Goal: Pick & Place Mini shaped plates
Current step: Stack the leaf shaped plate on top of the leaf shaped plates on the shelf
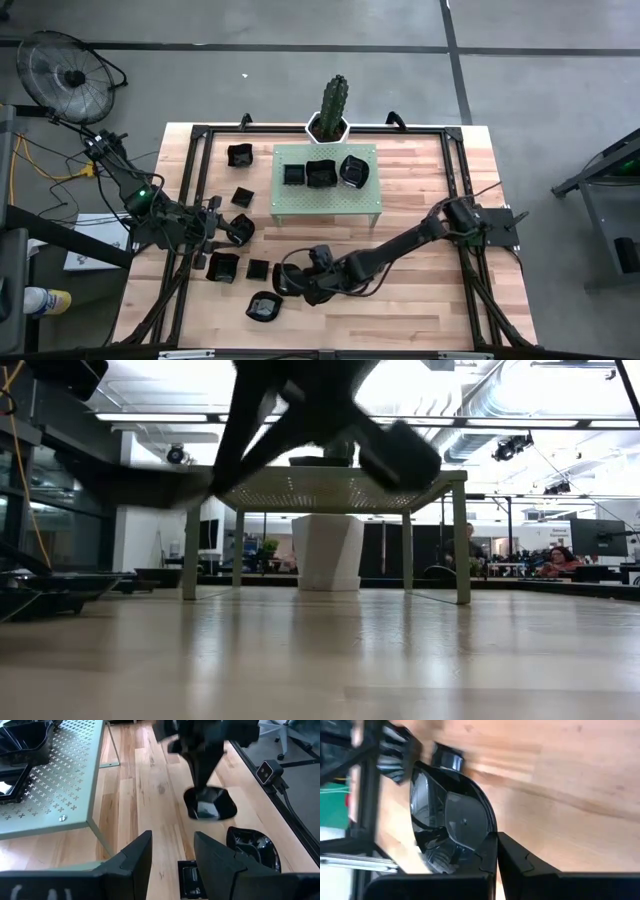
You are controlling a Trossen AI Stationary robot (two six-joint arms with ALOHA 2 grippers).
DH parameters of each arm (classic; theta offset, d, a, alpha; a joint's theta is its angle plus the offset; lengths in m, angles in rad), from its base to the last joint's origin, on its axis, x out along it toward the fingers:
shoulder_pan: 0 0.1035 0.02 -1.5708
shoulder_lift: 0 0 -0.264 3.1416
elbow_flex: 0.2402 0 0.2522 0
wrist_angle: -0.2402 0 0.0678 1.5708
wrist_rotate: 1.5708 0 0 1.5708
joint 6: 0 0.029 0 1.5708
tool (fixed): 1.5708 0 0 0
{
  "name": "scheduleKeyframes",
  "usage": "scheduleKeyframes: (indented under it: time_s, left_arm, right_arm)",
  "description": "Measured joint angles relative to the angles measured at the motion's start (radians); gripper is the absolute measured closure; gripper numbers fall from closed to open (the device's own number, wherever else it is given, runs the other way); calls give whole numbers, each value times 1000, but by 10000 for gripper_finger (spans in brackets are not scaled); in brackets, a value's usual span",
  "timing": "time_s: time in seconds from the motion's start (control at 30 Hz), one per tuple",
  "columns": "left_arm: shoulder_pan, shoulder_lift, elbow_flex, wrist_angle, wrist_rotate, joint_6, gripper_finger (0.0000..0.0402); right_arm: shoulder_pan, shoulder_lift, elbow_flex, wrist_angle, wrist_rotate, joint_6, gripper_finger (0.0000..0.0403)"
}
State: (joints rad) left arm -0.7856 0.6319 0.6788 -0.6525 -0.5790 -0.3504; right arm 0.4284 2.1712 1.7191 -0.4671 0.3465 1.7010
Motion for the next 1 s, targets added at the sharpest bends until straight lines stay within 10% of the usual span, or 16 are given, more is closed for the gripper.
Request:
scheduleKeyframes:
  time_s: [1.0]
  left_arm:
    - [0, 0, 0, 1, 3, 0, 259]
  right_arm:
    - [-135, -520, 0, -693, 168, -91, 403]
